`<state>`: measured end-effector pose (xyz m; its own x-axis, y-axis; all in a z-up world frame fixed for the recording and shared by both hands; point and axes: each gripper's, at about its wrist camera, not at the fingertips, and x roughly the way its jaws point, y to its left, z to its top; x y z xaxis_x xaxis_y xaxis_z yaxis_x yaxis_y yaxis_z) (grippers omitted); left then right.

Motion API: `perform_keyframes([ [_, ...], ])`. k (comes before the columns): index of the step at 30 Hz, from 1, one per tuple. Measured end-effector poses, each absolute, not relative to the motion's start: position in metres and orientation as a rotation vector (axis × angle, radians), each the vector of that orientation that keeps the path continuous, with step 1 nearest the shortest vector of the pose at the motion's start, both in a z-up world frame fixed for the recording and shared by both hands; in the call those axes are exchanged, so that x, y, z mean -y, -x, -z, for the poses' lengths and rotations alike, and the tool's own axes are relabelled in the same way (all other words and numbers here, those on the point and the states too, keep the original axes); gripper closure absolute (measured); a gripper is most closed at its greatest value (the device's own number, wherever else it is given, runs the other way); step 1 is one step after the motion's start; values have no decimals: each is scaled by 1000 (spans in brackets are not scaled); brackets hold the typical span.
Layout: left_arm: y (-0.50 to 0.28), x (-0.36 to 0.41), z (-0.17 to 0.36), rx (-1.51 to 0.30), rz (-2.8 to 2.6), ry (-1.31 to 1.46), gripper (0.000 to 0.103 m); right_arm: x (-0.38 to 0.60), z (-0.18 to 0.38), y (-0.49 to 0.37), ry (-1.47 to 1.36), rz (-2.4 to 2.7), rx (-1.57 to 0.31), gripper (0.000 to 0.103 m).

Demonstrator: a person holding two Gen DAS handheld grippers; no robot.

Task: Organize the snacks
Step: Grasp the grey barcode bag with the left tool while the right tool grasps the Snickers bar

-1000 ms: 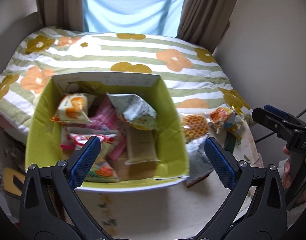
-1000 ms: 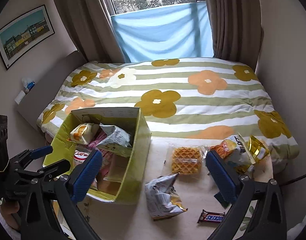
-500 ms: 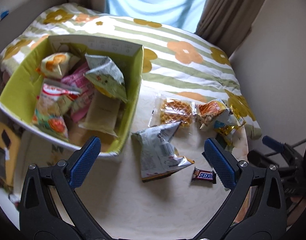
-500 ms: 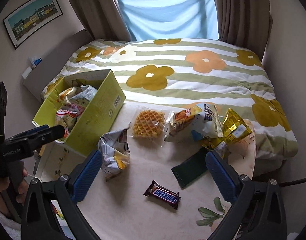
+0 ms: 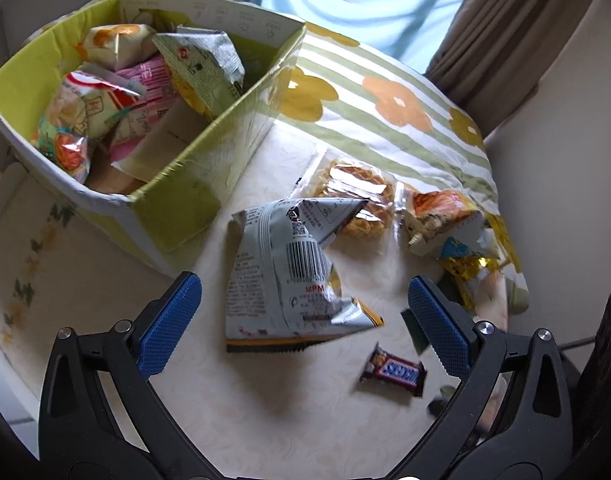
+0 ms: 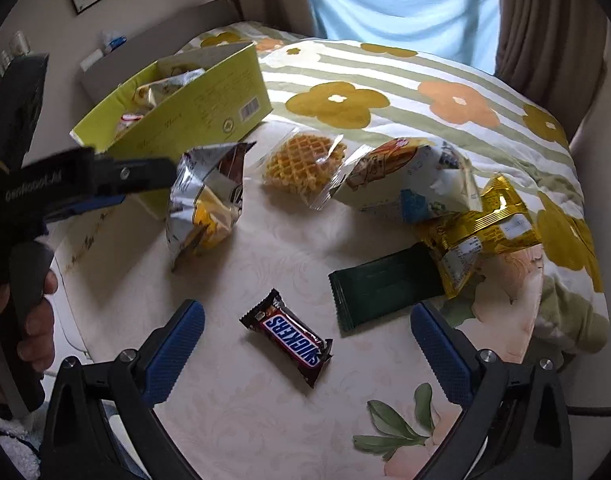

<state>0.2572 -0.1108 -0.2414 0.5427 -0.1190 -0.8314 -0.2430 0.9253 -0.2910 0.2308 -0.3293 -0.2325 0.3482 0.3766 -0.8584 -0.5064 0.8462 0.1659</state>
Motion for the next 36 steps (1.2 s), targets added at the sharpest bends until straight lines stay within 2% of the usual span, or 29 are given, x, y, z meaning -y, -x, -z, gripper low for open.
perform_keyframes([
  [7,-278,111,277,-1026,-130,428,1,315,261,-223,306,-694,-1032,0],
  [12,-289,113,292,-1033,-148,418,2,309,277,-225,343,-760,-1055,13],
  [19,-302,115,307,-1084,-142,423,6,310,285,-231,360,-784,-1066,14],
  [20,-304,115,311,-1097,-142,430,8,310,286,-232,358,-789,-1067,14],
  [22,-306,113,317,-1122,-142,445,23,309,287,-233,371,-797,-1062,14],
  [25,-306,114,319,-1124,-138,438,25,305,288,-234,390,-811,-1054,19],
  [29,-306,119,319,-1125,-128,406,29,300,292,-233,405,-823,-1061,30],
  [31,-305,121,317,-1123,-115,399,36,298,292,-232,416,-826,-1058,32],
  [36,-295,125,312,-1122,-95,382,42,295,290,-226,439,-831,-1049,38],
])
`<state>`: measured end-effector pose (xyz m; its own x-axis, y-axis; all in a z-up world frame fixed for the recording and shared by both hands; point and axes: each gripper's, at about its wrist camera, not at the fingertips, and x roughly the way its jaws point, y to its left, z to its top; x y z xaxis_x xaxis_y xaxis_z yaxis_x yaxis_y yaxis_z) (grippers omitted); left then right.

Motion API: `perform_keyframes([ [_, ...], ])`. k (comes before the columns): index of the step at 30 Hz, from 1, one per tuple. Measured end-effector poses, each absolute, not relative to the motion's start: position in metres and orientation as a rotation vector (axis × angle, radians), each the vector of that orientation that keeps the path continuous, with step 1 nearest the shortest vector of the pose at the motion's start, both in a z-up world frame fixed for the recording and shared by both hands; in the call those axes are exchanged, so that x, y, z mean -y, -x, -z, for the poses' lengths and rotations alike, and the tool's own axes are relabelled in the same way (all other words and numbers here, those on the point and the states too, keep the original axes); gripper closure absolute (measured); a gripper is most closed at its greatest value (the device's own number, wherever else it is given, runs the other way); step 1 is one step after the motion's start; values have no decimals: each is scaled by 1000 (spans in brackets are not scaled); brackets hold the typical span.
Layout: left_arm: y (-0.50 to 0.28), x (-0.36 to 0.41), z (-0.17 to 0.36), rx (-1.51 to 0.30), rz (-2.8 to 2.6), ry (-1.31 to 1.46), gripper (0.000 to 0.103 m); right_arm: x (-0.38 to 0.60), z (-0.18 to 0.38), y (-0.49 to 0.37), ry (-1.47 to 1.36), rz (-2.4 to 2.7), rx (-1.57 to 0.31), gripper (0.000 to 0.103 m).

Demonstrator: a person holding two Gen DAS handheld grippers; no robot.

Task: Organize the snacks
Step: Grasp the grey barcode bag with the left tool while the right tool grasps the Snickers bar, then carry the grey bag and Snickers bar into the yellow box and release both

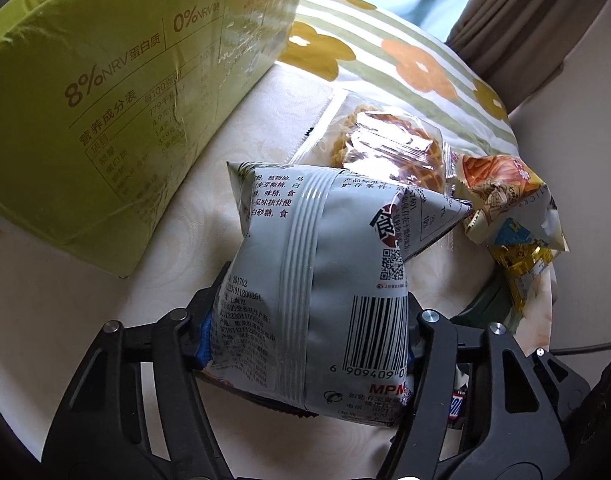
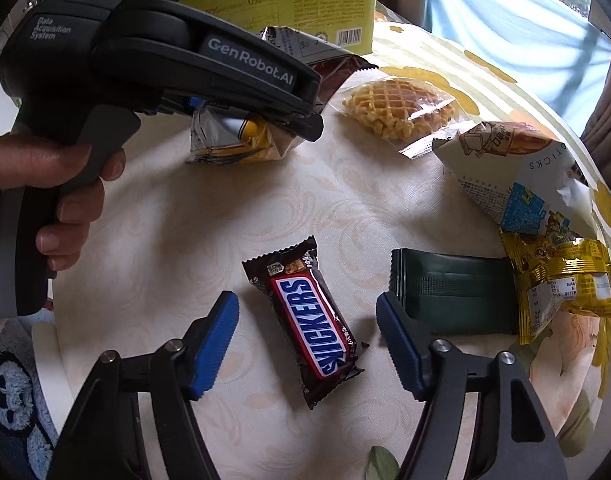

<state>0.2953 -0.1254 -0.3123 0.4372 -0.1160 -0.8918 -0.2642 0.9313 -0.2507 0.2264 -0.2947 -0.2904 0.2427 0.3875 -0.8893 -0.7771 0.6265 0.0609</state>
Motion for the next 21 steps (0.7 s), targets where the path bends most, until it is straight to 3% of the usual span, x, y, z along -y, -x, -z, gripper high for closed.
perform_keyframes([
  [8,-283,137,290,-1091,-46,295,42,291,297,-218,509,-856,-1038,41],
  [15,-276,136,282,-1089,-31,282,42,288,295,-214,523,-866,-1029,72],
  [21,-274,137,274,-1079,-19,276,42,295,287,-208,508,-834,-1030,75],
])
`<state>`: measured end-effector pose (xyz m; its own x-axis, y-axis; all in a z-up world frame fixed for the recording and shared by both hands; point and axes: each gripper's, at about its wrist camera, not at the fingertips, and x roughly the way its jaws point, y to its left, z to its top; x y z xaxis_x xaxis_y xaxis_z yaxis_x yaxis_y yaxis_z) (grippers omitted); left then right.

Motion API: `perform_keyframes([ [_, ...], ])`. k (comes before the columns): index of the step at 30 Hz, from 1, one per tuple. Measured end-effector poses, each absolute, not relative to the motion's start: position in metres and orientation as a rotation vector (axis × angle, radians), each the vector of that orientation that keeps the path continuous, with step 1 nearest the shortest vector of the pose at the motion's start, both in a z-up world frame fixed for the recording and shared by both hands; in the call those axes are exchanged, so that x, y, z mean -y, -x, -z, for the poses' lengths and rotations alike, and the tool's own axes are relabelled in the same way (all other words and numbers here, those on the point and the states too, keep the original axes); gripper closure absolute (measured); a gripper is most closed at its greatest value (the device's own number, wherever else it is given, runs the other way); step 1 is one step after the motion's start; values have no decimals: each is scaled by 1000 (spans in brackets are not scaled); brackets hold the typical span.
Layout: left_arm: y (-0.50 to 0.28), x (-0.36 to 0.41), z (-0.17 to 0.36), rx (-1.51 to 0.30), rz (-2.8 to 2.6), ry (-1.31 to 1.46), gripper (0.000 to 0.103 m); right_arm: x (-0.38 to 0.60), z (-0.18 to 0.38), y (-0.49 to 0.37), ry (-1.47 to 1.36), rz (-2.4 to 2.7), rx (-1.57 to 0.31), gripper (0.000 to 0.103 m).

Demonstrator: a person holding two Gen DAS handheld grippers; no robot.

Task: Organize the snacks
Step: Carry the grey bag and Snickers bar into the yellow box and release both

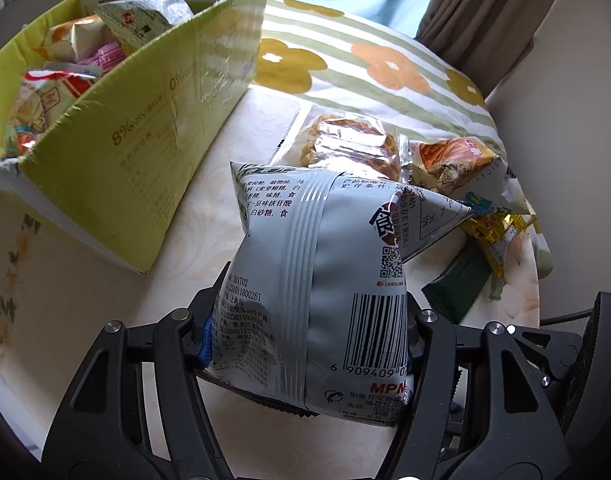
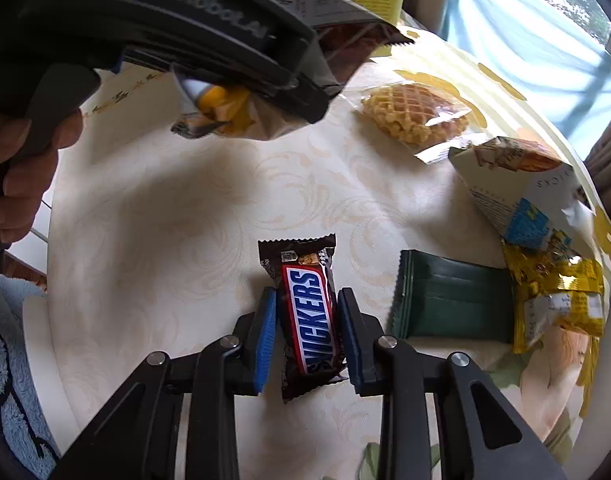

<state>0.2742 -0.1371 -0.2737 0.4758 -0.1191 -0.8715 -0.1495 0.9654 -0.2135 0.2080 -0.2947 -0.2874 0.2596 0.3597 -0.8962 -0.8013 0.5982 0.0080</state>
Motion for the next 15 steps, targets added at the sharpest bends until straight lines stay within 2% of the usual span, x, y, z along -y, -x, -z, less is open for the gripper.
perform_keyframes([
  [5,-267,140,254,-1047,9,270,42,303,264,-215,464,-785,-1005,75],
  [15,-252,135,177,-903,54,205,42,314,197,-215,330,-664,-912,75],
])
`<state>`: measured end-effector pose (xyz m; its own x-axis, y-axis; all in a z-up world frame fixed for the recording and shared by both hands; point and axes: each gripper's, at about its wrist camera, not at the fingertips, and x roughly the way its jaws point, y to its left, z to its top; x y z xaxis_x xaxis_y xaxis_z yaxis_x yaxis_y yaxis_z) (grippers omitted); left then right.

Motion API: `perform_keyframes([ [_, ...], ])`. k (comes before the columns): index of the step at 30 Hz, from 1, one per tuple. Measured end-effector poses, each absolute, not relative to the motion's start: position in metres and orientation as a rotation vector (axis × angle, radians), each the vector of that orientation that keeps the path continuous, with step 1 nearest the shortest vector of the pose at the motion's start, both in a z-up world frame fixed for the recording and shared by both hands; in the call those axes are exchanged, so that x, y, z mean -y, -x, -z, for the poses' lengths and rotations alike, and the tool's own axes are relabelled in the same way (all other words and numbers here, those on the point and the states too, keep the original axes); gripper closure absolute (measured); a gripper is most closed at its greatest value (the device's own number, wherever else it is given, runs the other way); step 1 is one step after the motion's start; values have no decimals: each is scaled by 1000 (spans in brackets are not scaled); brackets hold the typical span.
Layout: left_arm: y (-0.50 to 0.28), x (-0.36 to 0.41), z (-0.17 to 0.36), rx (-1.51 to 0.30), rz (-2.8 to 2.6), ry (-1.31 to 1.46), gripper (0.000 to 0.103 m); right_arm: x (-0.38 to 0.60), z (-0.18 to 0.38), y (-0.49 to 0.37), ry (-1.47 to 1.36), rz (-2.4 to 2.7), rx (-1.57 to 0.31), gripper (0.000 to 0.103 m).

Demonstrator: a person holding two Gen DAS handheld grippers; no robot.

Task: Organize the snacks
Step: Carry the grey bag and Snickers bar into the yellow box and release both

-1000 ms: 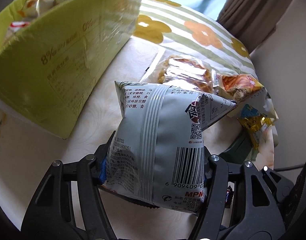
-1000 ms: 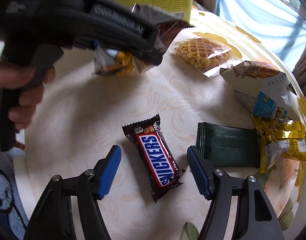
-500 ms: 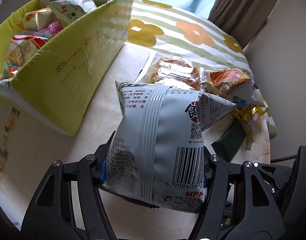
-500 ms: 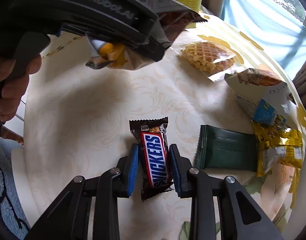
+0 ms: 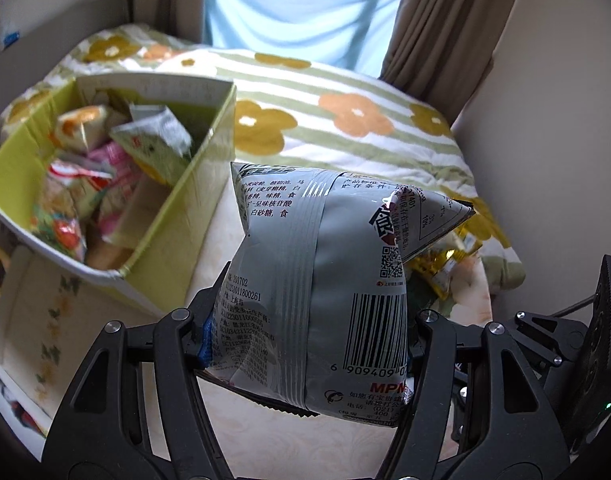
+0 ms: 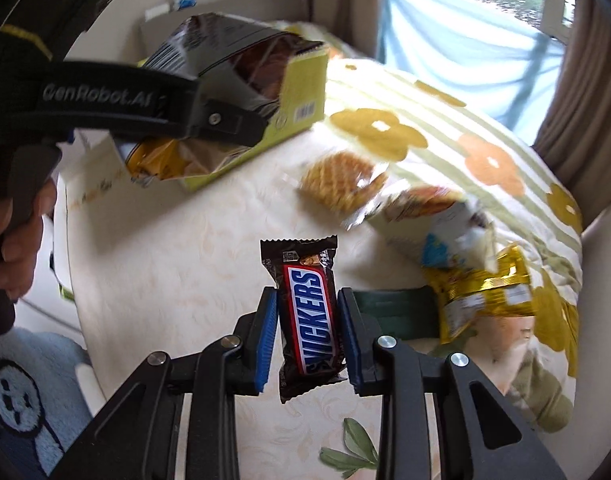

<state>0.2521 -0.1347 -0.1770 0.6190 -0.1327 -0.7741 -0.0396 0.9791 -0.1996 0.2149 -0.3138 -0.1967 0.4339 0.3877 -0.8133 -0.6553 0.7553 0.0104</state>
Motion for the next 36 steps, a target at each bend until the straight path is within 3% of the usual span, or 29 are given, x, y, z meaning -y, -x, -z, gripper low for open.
perform_keyframes([
  [9,-257,87,128,-815,58,206,42,281,142,-225,294,-624,-829,75],
  [19,-284,-32,97,-773,17,221,42,188,97,-271,196,-571,-781,75],
  [28,-329,-143,119,-859,0,205,42,93,94,-325,54,-553,-838,75],
  [36,-357,-186,167,-987,50,146,42,38,120,-342,-12,-482,-943,75],
])
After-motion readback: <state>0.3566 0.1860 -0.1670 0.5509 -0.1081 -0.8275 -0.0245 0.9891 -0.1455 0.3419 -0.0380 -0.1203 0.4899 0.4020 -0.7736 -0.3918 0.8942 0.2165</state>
